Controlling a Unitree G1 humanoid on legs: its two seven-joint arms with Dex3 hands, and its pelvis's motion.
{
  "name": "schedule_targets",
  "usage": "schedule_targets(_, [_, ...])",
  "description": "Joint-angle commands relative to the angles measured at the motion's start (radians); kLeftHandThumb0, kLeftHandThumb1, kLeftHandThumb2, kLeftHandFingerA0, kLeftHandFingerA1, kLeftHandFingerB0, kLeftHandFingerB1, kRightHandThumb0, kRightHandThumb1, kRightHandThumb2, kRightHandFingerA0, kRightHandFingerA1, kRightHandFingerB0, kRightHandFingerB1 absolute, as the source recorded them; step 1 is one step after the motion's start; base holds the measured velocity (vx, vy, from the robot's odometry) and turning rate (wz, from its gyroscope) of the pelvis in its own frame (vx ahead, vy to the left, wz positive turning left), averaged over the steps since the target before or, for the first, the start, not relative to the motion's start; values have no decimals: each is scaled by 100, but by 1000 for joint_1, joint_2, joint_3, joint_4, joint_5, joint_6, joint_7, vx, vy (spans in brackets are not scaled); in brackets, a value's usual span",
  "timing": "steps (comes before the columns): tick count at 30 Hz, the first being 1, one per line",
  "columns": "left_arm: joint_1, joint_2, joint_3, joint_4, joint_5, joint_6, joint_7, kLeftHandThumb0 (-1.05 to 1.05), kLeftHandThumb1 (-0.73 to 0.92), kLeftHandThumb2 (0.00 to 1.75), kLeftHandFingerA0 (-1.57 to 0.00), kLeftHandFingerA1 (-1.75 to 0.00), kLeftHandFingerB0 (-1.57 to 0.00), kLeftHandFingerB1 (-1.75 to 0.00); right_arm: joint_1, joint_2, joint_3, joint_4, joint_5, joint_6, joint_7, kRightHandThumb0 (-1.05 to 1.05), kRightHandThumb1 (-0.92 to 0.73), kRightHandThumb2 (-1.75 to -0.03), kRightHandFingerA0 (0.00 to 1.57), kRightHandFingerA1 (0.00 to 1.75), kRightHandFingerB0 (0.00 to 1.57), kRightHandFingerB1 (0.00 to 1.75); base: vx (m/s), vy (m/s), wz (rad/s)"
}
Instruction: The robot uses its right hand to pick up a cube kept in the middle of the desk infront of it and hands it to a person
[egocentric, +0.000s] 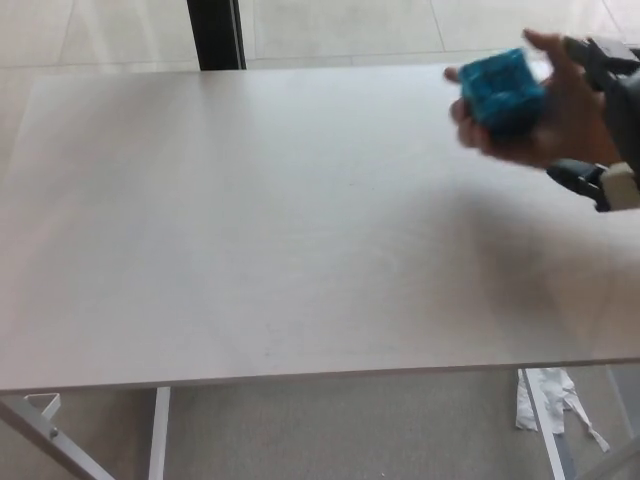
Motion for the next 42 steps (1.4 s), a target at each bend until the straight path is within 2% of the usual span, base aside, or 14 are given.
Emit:
schedule_targets(1, [51,69,22,2,-5,-10,16,-72,74,63,-68,-50,-51,-41,666,-82,-1555,-431,781,-399,72,-52,-50,-56,75,51,65,42,0,0,0])
schedule_targets(7, [49,70,14,6,4,-7,11,-72,75,63,-68,-48,-49,-40,704,-121,-1600,-195,756,-543,-176,-48,-53,-57,94,72,77,48,0,0,0])
schedule_targets(12, [53,68,18,11,1,-10,14,-72,59,99,-61,-61,-43,-54,670,-180,-1543,121,739,-627,-388,-42,-44,-90,134,140,77,78,0,0,0])
schedule_targets(13, [51,67,17,12,2,-6,18,-73,74,63,-69,-48,-50,-41,669,-195,-1525,216,751,-670,-425,-46,-59,-62,108,161,77,74,0,0,0])
schedule_targets(18, [53,55,19,10,-1,-15,21,-72,74,63,-68,-49,-52,-41,624,-272,-1470,549,770,-672,-531,-54,-68,-61,83,115,72,83,0,0,0])
schedule_targets(19, [53,54,20,10,-2,-12,23,-72,74,63,-68,-48,-50,-41,611,-273,-1460,594,776,-675,-549,-53,-59,-101,81,105,71,89,0,0,0])
schedule_targets(21, [54,54,19,8,-3,-11,23,-73,74,63,-68,-49,-51,-41,592,-267,-1455,632,783,-647,-556,-60,-72,-65,70,128,63,95,0,0,0])
schedule_targets(28, [45,53,17,6,1,-24,25,-74,75,63,-67,-51,-53,-42,481,-299,-1376,865,793,-513,-489,-52,-68,-61,83,124,69,71,0,0,0])
schedule_targets(30, [41,55,7,4,11,-30,26,-72,76,63,-67,-49,-49,-41,434,-251,-1360,846,783,-457,-488,-55,-75,-62,83,146,62,76,0,0,0])
schedule_targets(31, [39,56,11,7,7,-22,24,-70,59,99,-60,-61,-43,-55,418,-230,-1359,844,790,-409,-468,-51,-66,-106,75,107,55,76,0,0,0])
schedule_targets(33, [37,53,13,8,5,-19,25,-70,59,99,-60,-61,-43,-55,404,-231,-1361,861,788,-400,-460,-51,-66,-106,75,107,55,76,0,0,0])
schedule_targets(35, [37,54,20,10,-2,-13,26,-70,58,98,-61,-62,-44,-55,379,-186,-1364,885,805,-353,-437,-49,-83,-65,60,94,36,62,0,0,0])
schedule_targets(38, [39,54,12,7,5,-12,29,-70,58,98,-63,-62,-45,-56,388,-148,-1342,938,778,-318,-442,-54,-83,-64,59,121,47,97,0,0,0])
schedule_targets(42, [46,64,7,9,13,-8,30,-70,75,63,-70,-53,-49,-43,444,-119,-1236,1007,728,-262,-162,-54,-67,-60,76,102,57,60,0,0,0])
